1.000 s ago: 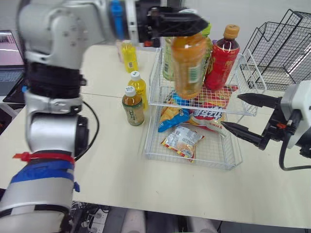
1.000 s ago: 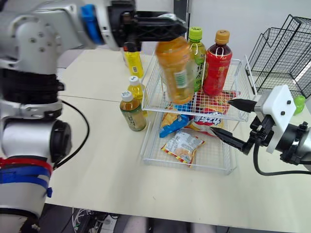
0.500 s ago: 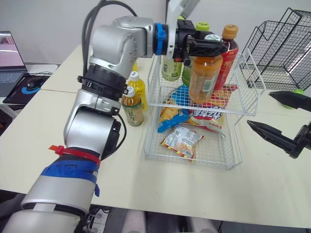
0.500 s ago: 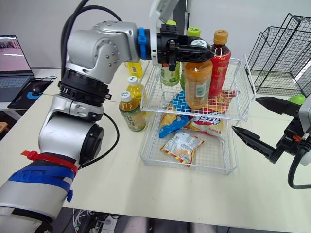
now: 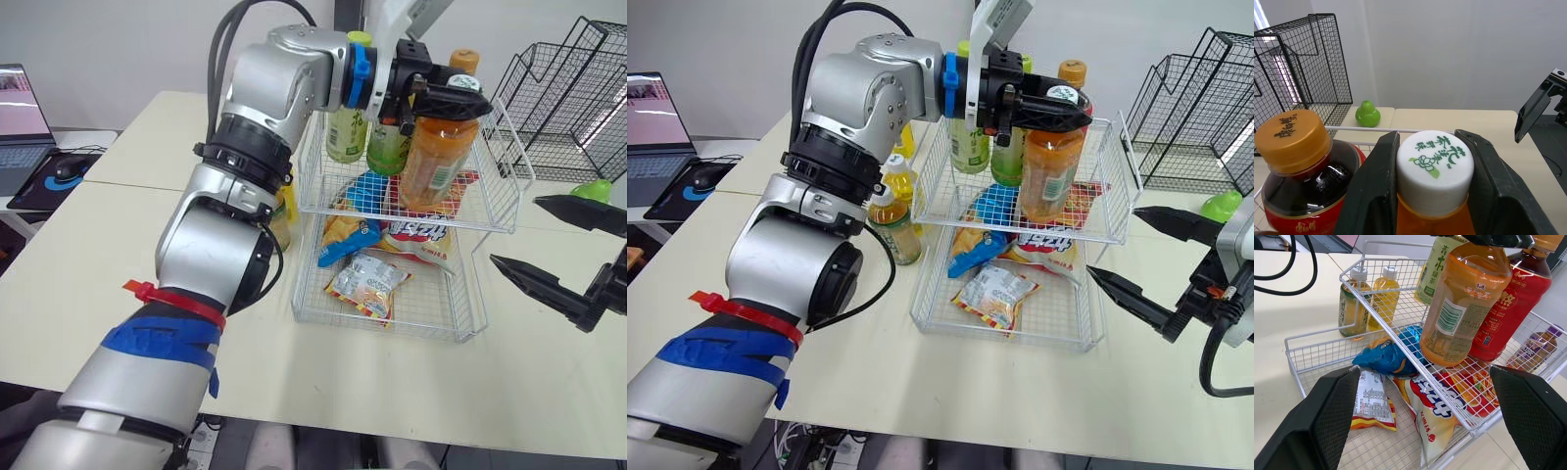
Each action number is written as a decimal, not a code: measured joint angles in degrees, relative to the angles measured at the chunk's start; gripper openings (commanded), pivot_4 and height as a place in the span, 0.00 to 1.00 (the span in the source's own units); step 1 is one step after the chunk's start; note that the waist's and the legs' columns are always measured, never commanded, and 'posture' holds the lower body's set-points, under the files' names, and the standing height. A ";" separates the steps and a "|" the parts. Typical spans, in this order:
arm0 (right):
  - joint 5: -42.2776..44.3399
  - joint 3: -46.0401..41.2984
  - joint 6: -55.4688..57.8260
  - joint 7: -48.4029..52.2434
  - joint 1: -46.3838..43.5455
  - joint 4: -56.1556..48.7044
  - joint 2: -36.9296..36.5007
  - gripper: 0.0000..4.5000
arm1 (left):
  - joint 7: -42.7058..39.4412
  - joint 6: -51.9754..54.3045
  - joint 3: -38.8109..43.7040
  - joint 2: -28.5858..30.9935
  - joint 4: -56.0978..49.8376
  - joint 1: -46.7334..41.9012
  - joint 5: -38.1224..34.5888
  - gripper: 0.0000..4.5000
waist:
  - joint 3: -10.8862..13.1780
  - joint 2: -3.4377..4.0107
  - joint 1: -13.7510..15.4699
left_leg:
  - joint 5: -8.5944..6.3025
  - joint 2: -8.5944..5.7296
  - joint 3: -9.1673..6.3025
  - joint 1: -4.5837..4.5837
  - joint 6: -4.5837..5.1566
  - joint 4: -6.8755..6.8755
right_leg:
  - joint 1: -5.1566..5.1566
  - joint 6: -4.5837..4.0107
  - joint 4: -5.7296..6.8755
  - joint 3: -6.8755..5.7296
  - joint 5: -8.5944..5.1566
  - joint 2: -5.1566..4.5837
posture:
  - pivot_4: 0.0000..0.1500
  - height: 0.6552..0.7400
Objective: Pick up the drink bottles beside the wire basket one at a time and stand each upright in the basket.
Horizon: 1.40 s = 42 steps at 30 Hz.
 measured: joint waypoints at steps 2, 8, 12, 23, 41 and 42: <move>0.00 0.00 -0.45 0.00 0.38 -0.02 0.03 1.00 | -0.53 -0.23 0.37 -0.02 1.14 -0.20 0.23 0.64 | 0.00 0.00 -0.02 | 0.00 0.00 0.00 0.00 0.00 -0.01 | 0.00 -0.01 0.00 0.00 0.00 0.00 | 1.00 0.42; -0.04 0.00 -1.57 0.01 1.51 0.03 0.13 1.00 | -3.28 0.03 2.07 1.71 0.50 -0.67 0.24 1.00 | 0.00 0.00 -0.20 | 0.00 0.02 -0.01 0.00 0.00 -0.02 | -0.01 -0.02 0.01 -0.01 0.01 0.02 | 1.00 0.42; -0.12 0.04 -2.17 0.01 1.70 0.19 0.13 1.00 | -6.74 1.51 2.56 6.49 -5.60 -0.18 -0.05 1.00 | -0.01 0.02 -0.93 | 0.00 0.03 -0.02 0.02 0.00 -0.03 | 0.00 -0.03 0.01 -0.01 0.01 0.02 | 1.00 0.42; -1.58 4.57 -5.13 -1.39 -1.32 1.04 0.02 1.00 | -12.28 4.98 4.12 17.83 -20.64 10.75 -2.40 1.00 | -0.06 0.11 -1.15 | 0.00 0.05 -0.11 0.10 -0.01 0.02 | 0.13 -0.08 0.03 -0.08 0.04 0.02 | 1.00 0.42; -1.24 27.66 -10.25 -0.93 -16.33 0.39 -0.11 1.00 | 4.47 16.50 21.09 38.58 -35.93 34.66 -7.95 1.00 | -0.07 0.12 -1.29 | 0.01 0.13 -0.15 0.29 -0.01 0.03 | 0.28 -0.10 0.09 -0.13 0.05 0.00 | 1.00 0.42; -1.40 29.31 -10.54 -0.92 -16.68 0.33 0.57 1.00 | 4.84 16.92 21.96 39.05 -36.68 36.96 -8.12 1.00 | -0.07 0.12 -1.28 | 0.01 0.14 -0.15 0.30 -0.01 0.03 | 0.28 -0.10 0.10 -0.13 0.05 -0.02 | 1.00 0.42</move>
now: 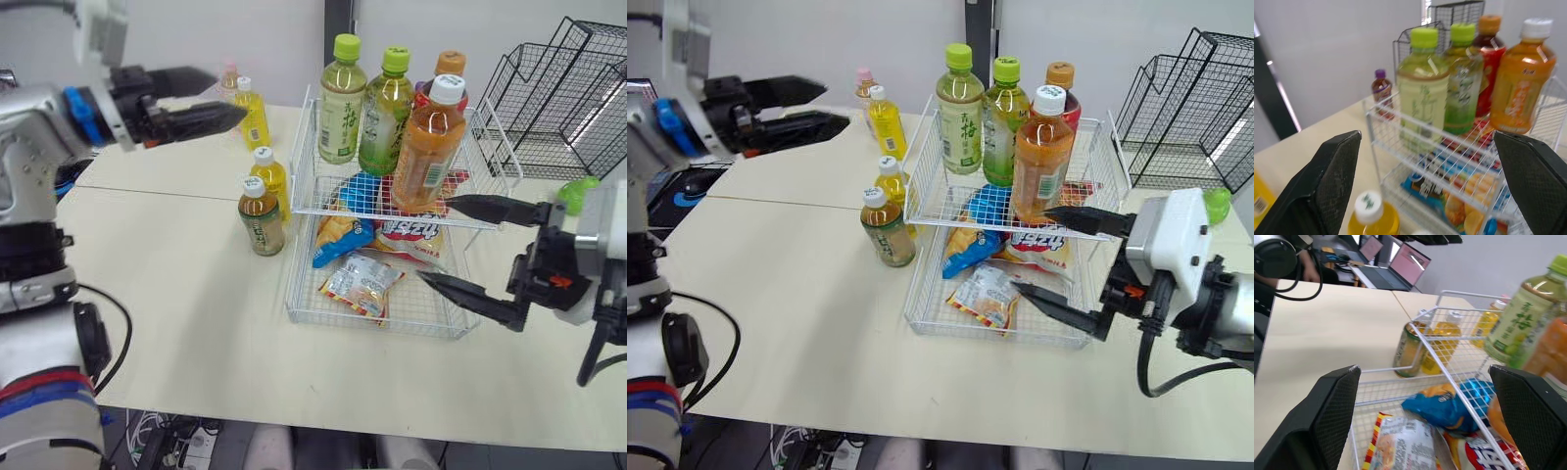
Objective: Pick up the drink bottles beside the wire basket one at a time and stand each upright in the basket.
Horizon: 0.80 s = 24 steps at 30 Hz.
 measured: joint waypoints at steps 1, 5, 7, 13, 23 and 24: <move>-0.60 2.32 -0.08 0.00 -0.85 0.09 0.69 1.00 | 0.27 0.56 1.02 0.69 -1.26 2.82 -0.53 1.00 | 0.00 0.00 0.08 | 0.00 0.01 -0.01 -0.01 0.00 0.01 | 0.00 0.00 0.00 -0.01 0.00 -0.01 | 1.00 0.42; -3.30 9.35 -0.52 -0.01 -3.39 0.79 3.12 1.00 | 3.13 1.93 4.46 1.01 -5.92 13.03 -2.11 1.00 | 0.01 -0.04 0.45 | 0.00 0.03 -0.11 -0.06 0.00 0.03 | 0.00 0.01 0.01 -0.10 0.00 -0.11 | 1.00 0.42; -3.50 11.73 -0.43 -0.03 -5.51 1.60 4.07 1.00 | 6.28 2.00 6.12 -0.68 -10.14 17.75 -2.77 1.00 | 0.00 -0.05 0.56 | 0.00 0.05 -0.13 -0.04 0.01 0.03 | 0.06 0.01 0.03 -0.13 0.00 -0.28 | 1.00 0.42; -4.31 13.81 0.11 0.03 -8.28 3.38 4.29 1.00 | 19.79 2.46 6.78 -11.18 -19.57 21.61 -4.08 1.00 | -0.02 -0.08 1.49 | 0.01 0.00 -0.10 -0.04 0.02 0.07 | 0.08 0.08 0.01 -0.11 0.04 -0.30 | 1.00 0.42; -5.49 14.85 0.21 0.92 -9.99 4.38 4.58 1.00 | 45.36 0.36 -1.07 -26.58 -26.05 22.39 5.07 1.00 | -0.03 -0.09 1.48 | 0.00 -0.10 -0.02 -0.01 0.02 0.04 | 0.04 0.08 0.01 0.00 0.06 -0.08 | 1.00 0.42; -5.49 14.85 0.23 0.92 -9.99 4.38 4.60 1.00 | 46.81 0.25 -1.80 -27.14 -26.35 22.59 6.02 1.00 | -0.03 -0.09 1.48 | 0.00 -0.10 -0.03 0.00 0.01 0.04 | 0.04 0.08 0.01 0.00 0.06 -0.06 | 1.00 0.42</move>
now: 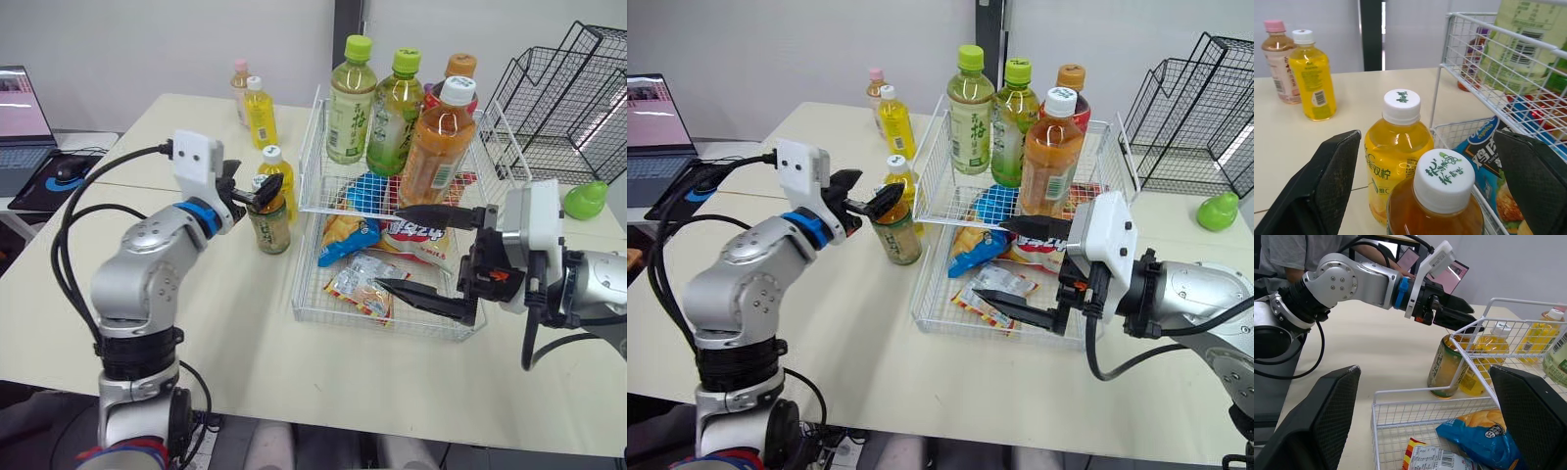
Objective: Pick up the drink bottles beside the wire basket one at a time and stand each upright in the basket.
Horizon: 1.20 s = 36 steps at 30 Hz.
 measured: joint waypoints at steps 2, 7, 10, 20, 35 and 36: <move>-0.01 0.00 0.08 -0.01 -0.03 0.02 0.10 1.00 | 1.93 -0.01 -1.28 -1.07 -0.31 0.50 1.00 1.00 | 0.00 0.00 0.03 | 0.00 0.00 0.00 0.00 0.00 0.00 | 0.00 0.00 0.00 -0.01 0.00 0.00 | 1.00 0.42; -0.01 0.02 0.44 -0.05 -0.14 0.01 0.49 1.00 | 3.31 0.26 -3.19 -1.57 -0.34 0.87 1.72 0.81 | 0.00 0.00 0.04 | 0.00 -0.01 0.01 0.00 0.00 0.01 | 0.00 0.00 0.00 0.00 0.00 0.00 | 1.00 0.42; -0.03 0.02 0.58 -0.09 -0.24 0.01 0.59 1.00 | 3.68 0.28 -3.25 -1.61 -0.34 0.85 2.05 0.60 | 0.00 0.00 0.04 | 0.00 -0.01 0.01 0.00 0.00 0.01 | 0.00 0.00 0.00 0.00 0.00 0.00 | 1.00 0.42; -0.50 0.01 0.89 -0.21 -0.32 0.00 0.80 1.00 | 2.21 0.53 -3.15 -0.40 -0.34 1.10 1.29 0.30 | 0.00 0.00 0.02 | 0.00 0.00 0.02 0.01 0.00 -0.01 | 0.00 0.00 -0.01 0.00 0.00 0.00 | 1.00 0.42; 7.11 -18.54 4.12 1.48 8.08 0.61 -6.37 1.00 | -25.45 13.23 4.26 28.52 22.24 -32.70 -16.73 0.30 | 0.11 -0.13 0.34 | -0.01 -0.03 -0.12 -0.23 -0.01 -0.05 | -0.09 0.01 -0.24 -0.22 -0.01 0.01 | 1.00 0.42; 7.27 -19.53 4.49 1.63 8.80 0.62 -6.92 1.00 | -27.18 14.06 3.74 29.33 23.98 -35.67 -17.15 0.30 | 0.11 -0.13 0.31 | -0.01 -0.03 -0.09 -0.20 -0.01 -0.08 | -0.08 0.01 -0.26 -0.20 -0.02 0.00 | 1.00 0.42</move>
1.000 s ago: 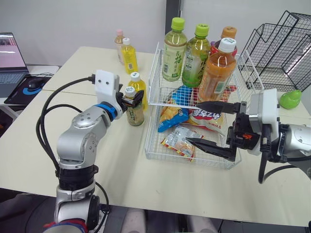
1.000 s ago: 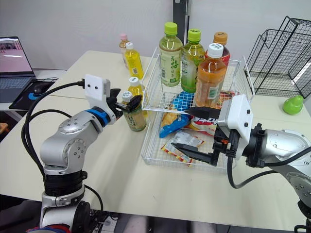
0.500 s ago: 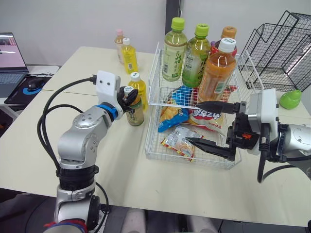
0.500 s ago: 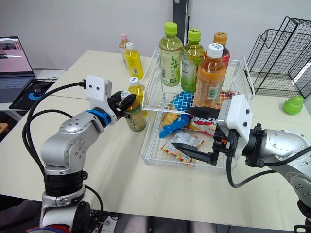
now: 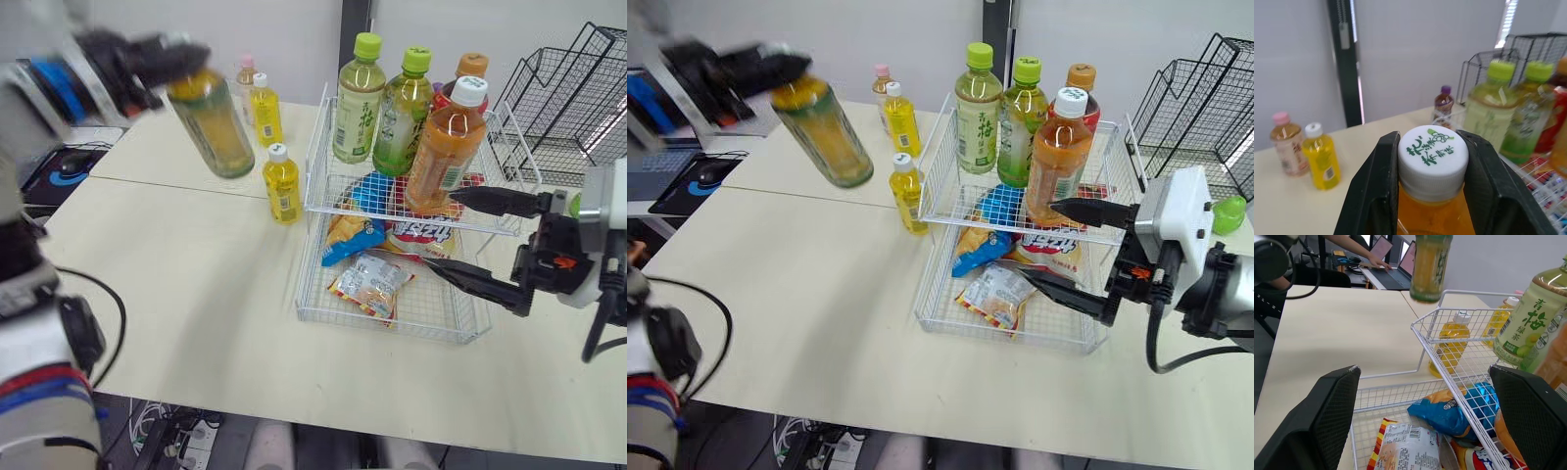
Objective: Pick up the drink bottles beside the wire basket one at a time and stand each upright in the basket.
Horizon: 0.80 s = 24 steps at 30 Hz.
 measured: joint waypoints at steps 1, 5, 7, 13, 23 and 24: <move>0.11 -0.87 0.34 0.14 0.48 0.03 -0.29 1.00 | -1.91 0.74 -1.21 0.64 2.24 -3.30 -0.11 0.30 | 0.00 0.00 -0.02 | 0.00 0.00 -0.02 0.00 0.00 0.01 | 0.00 0.00 0.03 -0.01 0.00 0.01 | 1.00 0.42; 1.40 -2.94 0.52 0.01 2.15 -0.19 -0.58 1.00 | -9.12 3.18 -7.53 1.06 10.65 -14.77 0.16 0.30 | 0.00 0.00 -0.14 | 0.00 0.04 -0.02 0.02 0.00 0.04 | 0.00 0.06 0.09 -0.01 -0.05 0.06 | 1.00 0.42; 1.80 -3.24 0.54 -0.59 2.61 -0.69 -0.58 1.00 | -12.78 3.72 -10.74 -0.51 15.49 -20.53 0.86 0.30 | 0.00 0.00 -0.18 | 0.01 0.04 -0.03 0.00 0.00 0.05 | -0.02 0.06 0.10 0.00 -0.05 0.06 | 1.00 0.42; 1.86 -3.77 0.51 -2.94 3.86 -1.94 -0.57 1.00 | -21.59 1.50 -16.72 -8.87 24.47 -29.15 3.29 0.30 | 0.00 0.03 -0.30 | 0.00 0.02 0.03 -0.03 0.01 0.02 | -0.07 0.06 0.08 0.06 -0.06 0.02 | 1.00 0.42; 3.74 -5.13 0.68 -7.65 4.66 -3.14 -1.01 1.00 | -25.04 -12.15 -22.64 -21.69 30.89 -25.29 12.25 0.30 | 0.01 0.04 -0.87 | 0.01 0.04 0.21 -0.14 0.01 0.00 | -0.31 -0.03 0.16 0.25 -0.01 0.05 | 1.00 0.42; 4.02 -5.15 0.72 -8.12 4.67 -3.30 -1.24 1.00 | -24.79 -13.53 -22.63 -22.99 31.21 -24.70 12.87 0.30 | 0.01 0.04 -0.91 | 0.01 0.04 0.21 -0.15 0.01 0.00 | -0.31 -0.03 0.16 0.25 -0.01 0.05 | 1.00 0.42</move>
